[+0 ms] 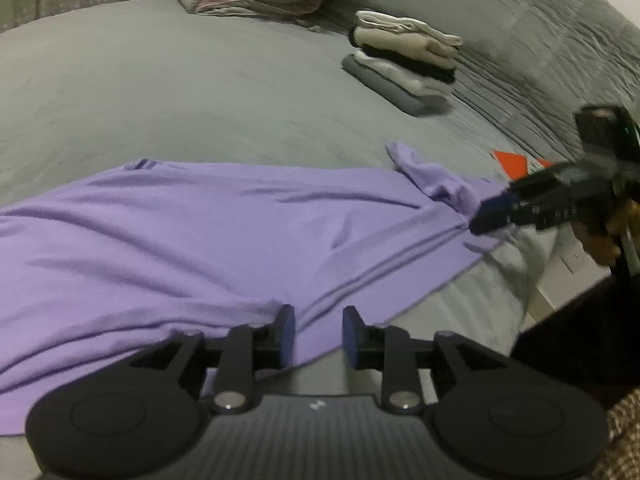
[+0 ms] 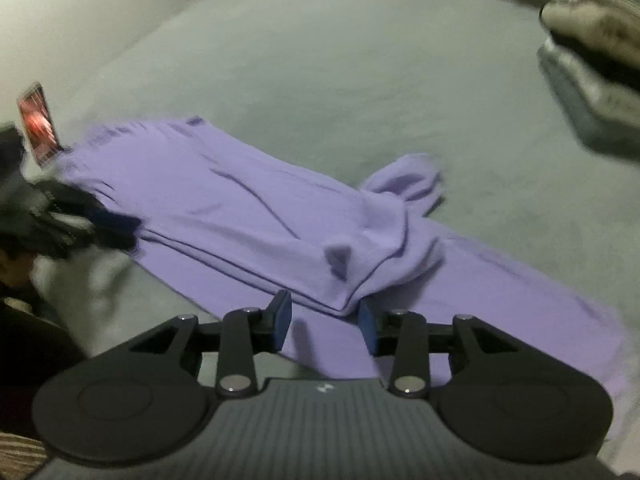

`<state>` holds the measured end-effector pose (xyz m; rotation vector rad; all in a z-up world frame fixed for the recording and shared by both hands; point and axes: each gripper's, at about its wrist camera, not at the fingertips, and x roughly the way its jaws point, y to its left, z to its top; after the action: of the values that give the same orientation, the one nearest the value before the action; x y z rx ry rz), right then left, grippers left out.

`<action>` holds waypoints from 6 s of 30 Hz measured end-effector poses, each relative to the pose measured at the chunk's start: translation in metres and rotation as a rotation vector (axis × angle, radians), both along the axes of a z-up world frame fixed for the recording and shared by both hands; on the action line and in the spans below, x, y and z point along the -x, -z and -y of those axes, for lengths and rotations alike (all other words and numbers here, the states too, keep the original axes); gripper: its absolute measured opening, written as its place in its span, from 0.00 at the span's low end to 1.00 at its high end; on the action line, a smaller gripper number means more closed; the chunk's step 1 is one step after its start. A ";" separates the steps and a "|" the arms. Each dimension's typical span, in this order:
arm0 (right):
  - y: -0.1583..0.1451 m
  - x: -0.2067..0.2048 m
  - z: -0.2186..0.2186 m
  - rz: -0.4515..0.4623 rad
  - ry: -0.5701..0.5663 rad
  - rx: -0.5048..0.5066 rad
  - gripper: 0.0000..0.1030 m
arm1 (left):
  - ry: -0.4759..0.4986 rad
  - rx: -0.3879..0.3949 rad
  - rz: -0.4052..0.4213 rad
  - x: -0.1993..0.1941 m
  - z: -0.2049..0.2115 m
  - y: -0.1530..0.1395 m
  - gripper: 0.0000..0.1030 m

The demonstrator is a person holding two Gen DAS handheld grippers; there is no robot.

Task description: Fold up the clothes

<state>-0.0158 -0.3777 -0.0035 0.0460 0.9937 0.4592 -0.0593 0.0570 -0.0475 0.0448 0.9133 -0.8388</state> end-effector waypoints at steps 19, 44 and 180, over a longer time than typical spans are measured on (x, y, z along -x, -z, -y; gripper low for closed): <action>-0.003 -0.088 -0.036 -0.096 0.011 -0.470 0.40 | -0.358 0.125 0.048 -0.050 -0.051 0.002 0.40; 0.080 -0.184 -0.171 -0.418 -0.080 -0.771 0.38 | -0.424 0.172 0.027 -0.052 -0.121 0.010 0.40; -0.004 0.028 -0.282 0.325 -0.535 -0.077 0.16 | -1.224 0.203 -0.067 0.000 -0.242 -0.008 0.21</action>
<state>-0.0436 -0.0957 0.0004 -0.2256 0.6585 0.9625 -0.0597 0.2985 -0.0391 -0.6640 0.7269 0.2202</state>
